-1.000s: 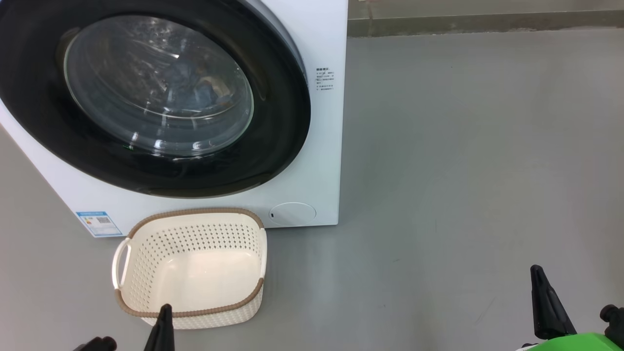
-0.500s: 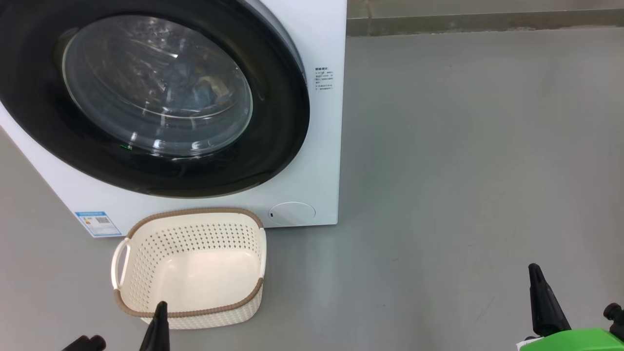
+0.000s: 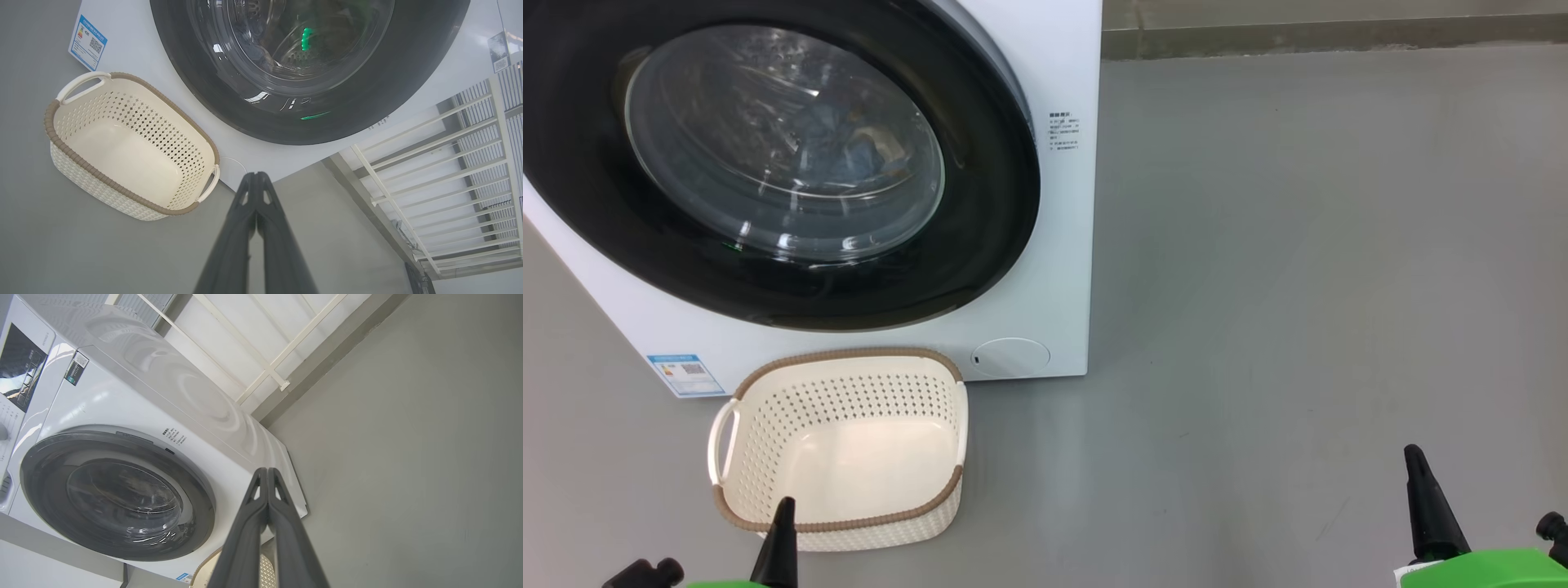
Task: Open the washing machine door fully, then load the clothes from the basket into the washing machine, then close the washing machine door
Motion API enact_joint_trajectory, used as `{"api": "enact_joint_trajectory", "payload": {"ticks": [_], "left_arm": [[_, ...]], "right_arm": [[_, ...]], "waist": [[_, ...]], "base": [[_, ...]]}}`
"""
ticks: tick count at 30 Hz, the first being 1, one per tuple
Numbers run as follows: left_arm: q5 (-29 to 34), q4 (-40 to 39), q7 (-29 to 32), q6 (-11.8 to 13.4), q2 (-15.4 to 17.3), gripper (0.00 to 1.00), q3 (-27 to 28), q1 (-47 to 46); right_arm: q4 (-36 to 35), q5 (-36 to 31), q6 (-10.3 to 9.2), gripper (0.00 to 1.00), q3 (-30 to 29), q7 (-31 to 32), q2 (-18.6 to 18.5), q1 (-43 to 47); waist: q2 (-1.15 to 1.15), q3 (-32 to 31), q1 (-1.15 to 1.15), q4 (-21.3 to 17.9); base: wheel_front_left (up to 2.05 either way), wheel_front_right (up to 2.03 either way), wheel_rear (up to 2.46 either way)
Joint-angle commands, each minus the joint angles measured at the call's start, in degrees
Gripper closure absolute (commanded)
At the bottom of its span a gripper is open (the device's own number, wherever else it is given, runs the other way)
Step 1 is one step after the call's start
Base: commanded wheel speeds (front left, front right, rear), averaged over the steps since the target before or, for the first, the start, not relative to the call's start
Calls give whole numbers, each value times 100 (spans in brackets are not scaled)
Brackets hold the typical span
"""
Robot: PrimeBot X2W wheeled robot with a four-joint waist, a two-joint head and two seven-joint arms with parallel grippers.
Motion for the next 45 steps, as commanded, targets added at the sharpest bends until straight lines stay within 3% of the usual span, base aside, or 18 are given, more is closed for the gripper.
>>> {"api": "enact_joint_trajectory", "payload": {"ticks": [1,45], "left_arm": [[-168,-138,52,-49,96,100,142,-247],[-2544,-153,778,-124,138,100,586,-489]], "right_arm": [[-113,231,-16,100,95,67,-71,-300],[236,3083,-28,100,259,796,-111,-644]], "waist": [[0,1,0,-2],[0,28,-1,-40]], "base": [[0,0,0],[0,0,0]]}}
